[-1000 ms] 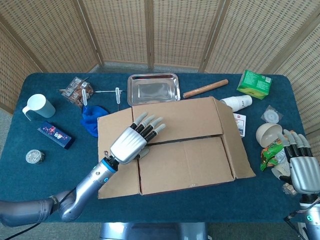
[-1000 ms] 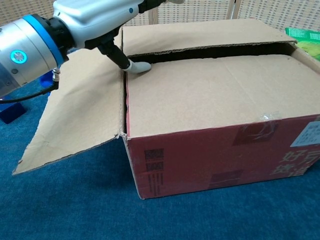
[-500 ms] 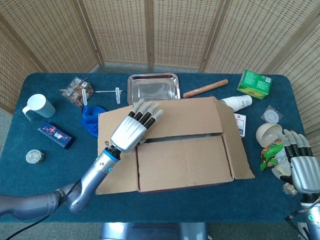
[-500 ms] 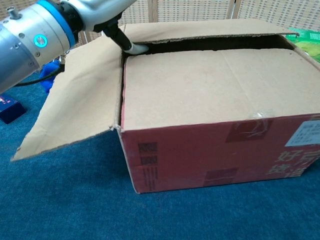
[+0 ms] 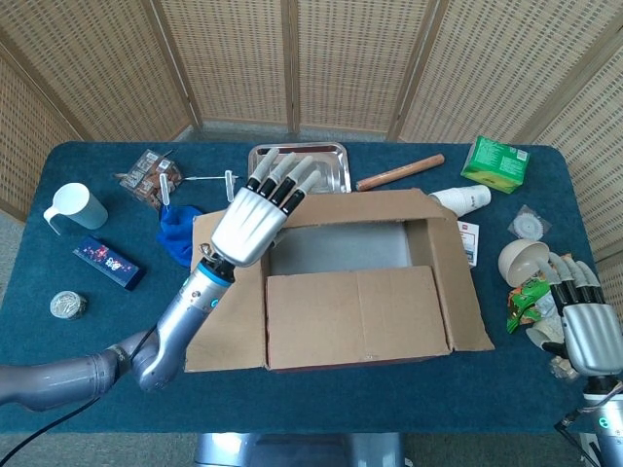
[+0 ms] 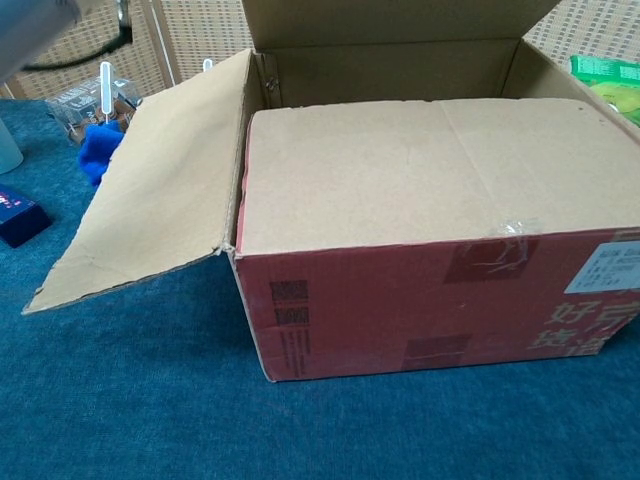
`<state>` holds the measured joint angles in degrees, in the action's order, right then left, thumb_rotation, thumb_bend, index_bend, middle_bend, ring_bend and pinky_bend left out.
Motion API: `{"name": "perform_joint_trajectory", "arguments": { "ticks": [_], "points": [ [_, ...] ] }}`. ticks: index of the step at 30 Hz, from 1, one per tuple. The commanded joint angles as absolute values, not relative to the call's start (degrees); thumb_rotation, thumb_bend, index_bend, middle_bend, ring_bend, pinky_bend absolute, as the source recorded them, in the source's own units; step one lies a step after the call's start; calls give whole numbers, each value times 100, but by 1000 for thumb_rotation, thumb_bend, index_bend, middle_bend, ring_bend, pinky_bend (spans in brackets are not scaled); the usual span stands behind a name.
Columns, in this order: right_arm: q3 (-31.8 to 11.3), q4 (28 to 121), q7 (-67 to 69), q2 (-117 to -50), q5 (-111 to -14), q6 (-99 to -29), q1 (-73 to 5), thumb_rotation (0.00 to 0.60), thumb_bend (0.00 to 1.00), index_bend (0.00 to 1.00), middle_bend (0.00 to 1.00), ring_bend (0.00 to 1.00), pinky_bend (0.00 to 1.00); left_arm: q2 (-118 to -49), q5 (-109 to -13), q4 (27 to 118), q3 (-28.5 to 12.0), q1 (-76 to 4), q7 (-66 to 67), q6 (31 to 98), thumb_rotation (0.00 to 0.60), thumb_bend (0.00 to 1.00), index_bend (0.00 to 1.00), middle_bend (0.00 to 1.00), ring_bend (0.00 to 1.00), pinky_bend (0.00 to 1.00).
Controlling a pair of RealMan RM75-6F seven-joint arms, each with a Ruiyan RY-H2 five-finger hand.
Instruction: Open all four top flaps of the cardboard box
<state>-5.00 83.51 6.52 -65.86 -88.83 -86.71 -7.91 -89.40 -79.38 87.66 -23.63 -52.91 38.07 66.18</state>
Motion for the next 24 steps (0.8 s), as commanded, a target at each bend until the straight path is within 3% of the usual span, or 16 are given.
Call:
{"name": "perform_joint_trajectory", "arguments": {
  "ticks": [1, 18, 24],
  "points": [
    [-498, 8351, 665, -6584, -8878, -8649, -798, 600, 0, 0, 16, 0, 0, -8889, -7745, 8659, -2552, -5495, 3904, 6517, 600, 33, 0, 0, 0, 0],
    [-521, 8368, 805, -6531, -8821, -8603, -806, 600, 0, 0, 18, 0, 0, -9433, -6882, 6993, -2896, -6557, 3970, 6035, 600, 32, 0, 0, 0, 0],
    [-593, 8312, 766, -6545, -8707, -8652, -776, 600, 0, 0, 18, 0, 0, -9658, -6648, 6164, -2794, -6885, 3939, 5731, 600, 33, 0, 0, 0, 0]
  ]
}}
